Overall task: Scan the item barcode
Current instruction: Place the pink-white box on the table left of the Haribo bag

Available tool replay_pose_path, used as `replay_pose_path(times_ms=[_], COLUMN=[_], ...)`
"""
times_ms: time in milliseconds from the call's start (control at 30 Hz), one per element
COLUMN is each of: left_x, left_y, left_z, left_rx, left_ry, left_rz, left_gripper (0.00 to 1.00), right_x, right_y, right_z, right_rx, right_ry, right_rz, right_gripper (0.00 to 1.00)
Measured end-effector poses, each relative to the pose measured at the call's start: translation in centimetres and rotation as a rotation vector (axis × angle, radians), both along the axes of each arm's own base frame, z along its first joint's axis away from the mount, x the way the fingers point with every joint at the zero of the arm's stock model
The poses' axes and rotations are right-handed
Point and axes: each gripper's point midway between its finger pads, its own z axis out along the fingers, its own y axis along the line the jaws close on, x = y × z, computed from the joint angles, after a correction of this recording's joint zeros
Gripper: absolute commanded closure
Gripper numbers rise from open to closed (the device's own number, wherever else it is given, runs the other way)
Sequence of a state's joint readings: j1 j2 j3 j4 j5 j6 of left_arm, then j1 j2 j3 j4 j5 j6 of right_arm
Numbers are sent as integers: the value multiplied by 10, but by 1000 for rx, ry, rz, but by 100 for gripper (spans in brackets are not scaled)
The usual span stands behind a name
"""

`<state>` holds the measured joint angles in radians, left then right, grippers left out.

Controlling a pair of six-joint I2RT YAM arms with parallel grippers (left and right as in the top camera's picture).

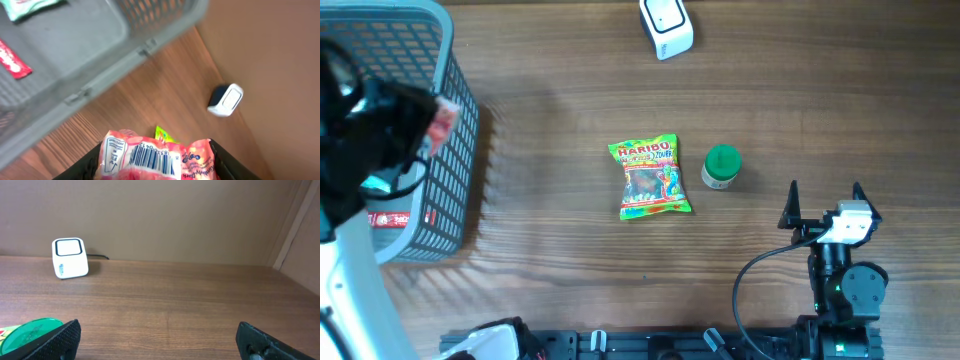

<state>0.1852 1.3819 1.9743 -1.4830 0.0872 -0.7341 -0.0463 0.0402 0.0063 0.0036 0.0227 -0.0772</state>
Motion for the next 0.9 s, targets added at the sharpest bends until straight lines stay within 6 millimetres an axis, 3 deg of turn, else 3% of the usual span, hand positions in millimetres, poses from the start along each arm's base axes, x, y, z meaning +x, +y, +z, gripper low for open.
replay_pose_path(times_ms=[100, 233, 267, 367, 433, 533, 600, 667, 700, 767, 833, 900], left_x=[14, 39, 40, 37, 34, 19, 14, 15, 16, 12, 7, 12], left_y=[-51, -101, -107, -130, -140, -153, -158, -163, -165, -165, -165, -174], left_z=[-32, -124, -142, -225, -268, -316, -332, -335, -334, -335, -336, -335], left_rx=[45, 113, 119, 149, 163, 184, 191, 192, 186, 138, 51, -53], left_ry=[95, 266, 298, 414, 433, 474, 480, 466, 458, 478, 505, 487], left_rz=[-173, -329, -346, -418, -449, -503, -525, -536, -528, -427, -259, -140], left_gripper=[48, 48, 48, 44, 41, 39, 41, 42, 35, 10, 0, 0], right_x=[0, 0, 0, 0, 0, 0, 0, 0, 0, 0, 0, 0], right_y=[0, 0, 0, 0, 0, 0, 0, 0, 0, 0, 0, 0], right_z=[0, 0, 0, 0, 0, 0, 0, 0, 0, 0, 0, 0], right_rx=[0, 0, 0, 0, 0, 0, 0, 0, 0, 0, 0, 0], right_ry=[0, 0, 0, 0, 0, 0, 0, 0, 0, 0, 0, 0], right_rz=[0, 0, 0, 0, 0, 0, 0, 0, 0, 0, 0, 0], right_gripper=[0, 0, 0, 0, 0, 0, 0, 0, 0, 0, 0, 0])
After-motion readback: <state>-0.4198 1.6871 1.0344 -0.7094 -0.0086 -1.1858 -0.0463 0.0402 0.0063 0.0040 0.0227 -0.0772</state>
